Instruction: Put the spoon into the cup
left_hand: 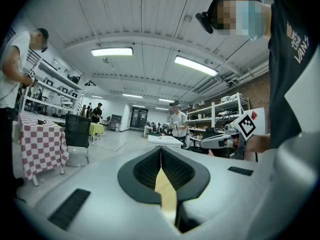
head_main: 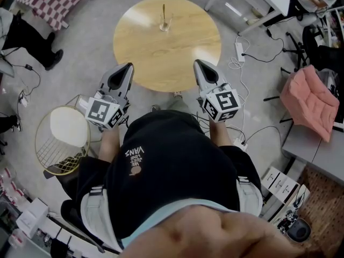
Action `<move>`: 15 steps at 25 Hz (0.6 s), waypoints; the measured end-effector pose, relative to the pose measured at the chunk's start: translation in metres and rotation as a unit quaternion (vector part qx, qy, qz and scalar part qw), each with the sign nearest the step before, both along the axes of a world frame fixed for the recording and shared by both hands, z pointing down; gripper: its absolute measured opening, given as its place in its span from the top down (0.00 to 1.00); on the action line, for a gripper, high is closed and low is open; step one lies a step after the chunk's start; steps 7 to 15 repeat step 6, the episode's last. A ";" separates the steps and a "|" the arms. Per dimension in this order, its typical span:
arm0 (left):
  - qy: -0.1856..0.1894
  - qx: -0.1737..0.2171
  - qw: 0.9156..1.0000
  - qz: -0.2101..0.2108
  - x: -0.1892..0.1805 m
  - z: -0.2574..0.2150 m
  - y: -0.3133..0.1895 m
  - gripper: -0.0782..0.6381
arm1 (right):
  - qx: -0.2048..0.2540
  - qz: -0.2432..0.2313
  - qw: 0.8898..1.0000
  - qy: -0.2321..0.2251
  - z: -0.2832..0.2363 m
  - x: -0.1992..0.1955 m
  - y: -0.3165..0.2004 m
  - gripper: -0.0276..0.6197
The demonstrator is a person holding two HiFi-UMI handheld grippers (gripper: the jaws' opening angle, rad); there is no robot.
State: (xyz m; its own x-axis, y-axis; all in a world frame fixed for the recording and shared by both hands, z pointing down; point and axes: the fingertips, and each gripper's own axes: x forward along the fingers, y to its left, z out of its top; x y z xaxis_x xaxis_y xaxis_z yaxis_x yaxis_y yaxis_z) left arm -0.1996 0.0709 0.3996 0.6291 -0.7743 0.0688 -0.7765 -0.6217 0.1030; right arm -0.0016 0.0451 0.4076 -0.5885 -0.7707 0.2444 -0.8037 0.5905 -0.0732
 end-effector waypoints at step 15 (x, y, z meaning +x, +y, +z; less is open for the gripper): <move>-0.001 -0.002 1.000 0.004 0.004 0.003 -0.003 0.88 | 0.001 -0.005 1.000 0.001 0.002 0.001 -0.003 0.96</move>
